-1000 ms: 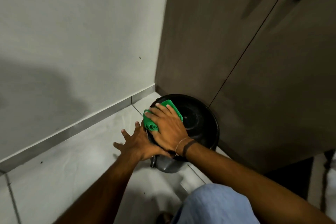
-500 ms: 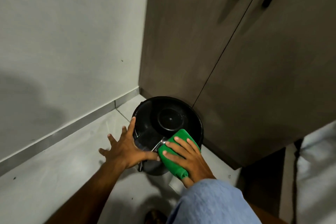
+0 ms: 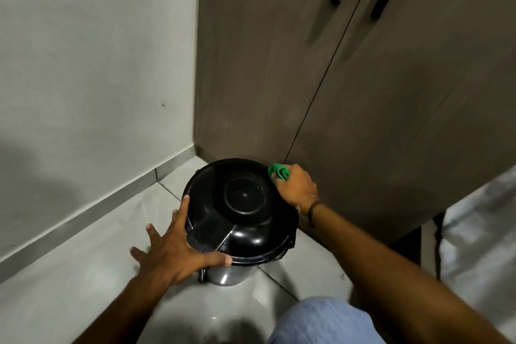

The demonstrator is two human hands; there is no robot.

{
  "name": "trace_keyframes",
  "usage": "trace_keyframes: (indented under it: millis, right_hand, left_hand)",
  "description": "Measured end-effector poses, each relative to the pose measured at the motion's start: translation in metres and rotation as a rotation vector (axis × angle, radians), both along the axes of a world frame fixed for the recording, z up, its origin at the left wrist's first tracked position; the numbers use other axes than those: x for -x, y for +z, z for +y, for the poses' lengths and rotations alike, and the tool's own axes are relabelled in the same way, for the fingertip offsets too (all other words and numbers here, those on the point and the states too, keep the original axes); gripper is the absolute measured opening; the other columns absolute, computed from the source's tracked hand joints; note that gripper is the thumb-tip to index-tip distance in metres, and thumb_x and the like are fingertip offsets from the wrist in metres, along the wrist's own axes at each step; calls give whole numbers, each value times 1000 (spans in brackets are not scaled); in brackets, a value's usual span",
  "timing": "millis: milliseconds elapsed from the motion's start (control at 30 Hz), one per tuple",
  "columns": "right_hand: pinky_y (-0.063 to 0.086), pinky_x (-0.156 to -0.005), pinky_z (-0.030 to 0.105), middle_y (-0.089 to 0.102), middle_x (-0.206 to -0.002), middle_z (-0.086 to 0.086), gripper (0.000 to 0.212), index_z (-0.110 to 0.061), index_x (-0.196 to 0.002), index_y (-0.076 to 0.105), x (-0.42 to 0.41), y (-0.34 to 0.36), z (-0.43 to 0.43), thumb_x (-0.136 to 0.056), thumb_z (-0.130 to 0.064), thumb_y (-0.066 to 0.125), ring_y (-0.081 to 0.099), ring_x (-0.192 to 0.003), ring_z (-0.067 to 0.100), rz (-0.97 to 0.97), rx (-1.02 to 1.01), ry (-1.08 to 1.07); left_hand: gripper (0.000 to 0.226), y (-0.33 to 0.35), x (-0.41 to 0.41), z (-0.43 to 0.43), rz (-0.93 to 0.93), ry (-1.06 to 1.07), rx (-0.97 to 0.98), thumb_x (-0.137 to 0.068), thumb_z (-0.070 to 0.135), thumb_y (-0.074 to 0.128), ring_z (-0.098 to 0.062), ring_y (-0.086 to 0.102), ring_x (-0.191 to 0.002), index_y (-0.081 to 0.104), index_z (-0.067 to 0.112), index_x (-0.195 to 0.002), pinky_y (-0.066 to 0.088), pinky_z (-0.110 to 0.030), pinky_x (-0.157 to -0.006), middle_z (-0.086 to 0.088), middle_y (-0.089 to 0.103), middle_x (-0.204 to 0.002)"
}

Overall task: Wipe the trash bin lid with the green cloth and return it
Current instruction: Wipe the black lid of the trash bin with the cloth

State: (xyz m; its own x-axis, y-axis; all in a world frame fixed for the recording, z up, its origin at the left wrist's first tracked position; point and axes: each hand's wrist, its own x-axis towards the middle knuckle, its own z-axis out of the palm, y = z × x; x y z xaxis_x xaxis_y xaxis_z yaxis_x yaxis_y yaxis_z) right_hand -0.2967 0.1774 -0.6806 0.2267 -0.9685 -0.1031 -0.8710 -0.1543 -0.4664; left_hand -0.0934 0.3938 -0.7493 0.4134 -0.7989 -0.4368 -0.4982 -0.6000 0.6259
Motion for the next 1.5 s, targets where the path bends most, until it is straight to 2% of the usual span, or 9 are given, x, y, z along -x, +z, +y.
trace_keyframes:
  millis: [100,233,433,700,867,1033,1267,1367,1500]
  right_hand:
    - [62,-87,43,78,-104,13,35,-10,-105,76,-33,26,-42,-87,-39,68,74,-96,32,105,-132,144]
    - [62,-88,46,77,-110,18,40,-2,-114,72,-42,38,-70,-88,-33,68,74,-100,34,225,-216,206]
    - [61,-88,48,78,-104,19,29,-4,-101,75,9,24,-49,-93,-30,65,75,-97,35,92,-246,121]
    - [57,-72,40,74,-92,11,30,-13,-96,67,60,1,71,-95,-40,54,70,-80,31,86,-115,-80]
    - [55,-92,43,70,-119,6,32,-18,-120,63,44,-6,149,-92,-34,55,66,-111,32,79,-17,-184]
    - [50,-98,42,64,-127,-3,40,-26,-129,56,12,-20,202,-92,-39,62,60,-118,21,83,-10,-133]
    - [44,-105,52,62,-130,6,51,-18,-132,55,-25,-25,220,-88,-40,68,57,-123,32,126,-26,23]
    - [51,-94,41,70,-118,3,38,-21,-118,66,-21,-20,213,-88,-44,65,66,-111,29,4,-72,-10]
    - [57,-97,40,78,-114,10,39,-11,-114,75,16,-2,169,-91,-41,67,72,-112,31,-594,-402,-313]
  left_hand:
    - [161,1,2,0,-15,39,1,-12,108,69,-50,-10,-162,-48,78,-119,-5,-81,-122,-8,8,-180]
    - [160,7,5,2,-54,120,-25,-7,110,64,-51,-4,-162,-46,80,-119,-6,-81,-121,-11,22,-177]
    - [160,14,8,4,-63,118,-36,-8,111,62,-54,-4,-161,-48,77,-118,-6,-83,-120,-1,7,-181]
    - [173,17,8,5,-32,80,-55,-16,106,71,-52,-6,-161,-32,67,-148,-6,-81,-121,-15,23,-177]
    - [173,12,9,3,-41,85,-54,-12,107,70,-52,-4,-161,-32,69,-146,-5,-80,-121,-23,30,-172]
    - [172,6,10,2,-76,87,-49,-10,110,65,-53,-2,-161,-34,69,-145,-3,-80,-122,-25,28,-172]
    - [172,1,12,2,-56,73,-36,-5,113,49,-52,-1,-161,-31,66,-150,-2,-80,-123,-21,19,-176]
    - [170,8,14,3,-65,77,-54,-13,108,57,-52,-1,-161,-30,64,-151,0,-80,-123,-21,22,-175]
    - [180,18,17,3,-40,93,-97,-3,109,63,-50,-1,-162,-31,65,-151,-1,-78,-123,-22,32,-172]
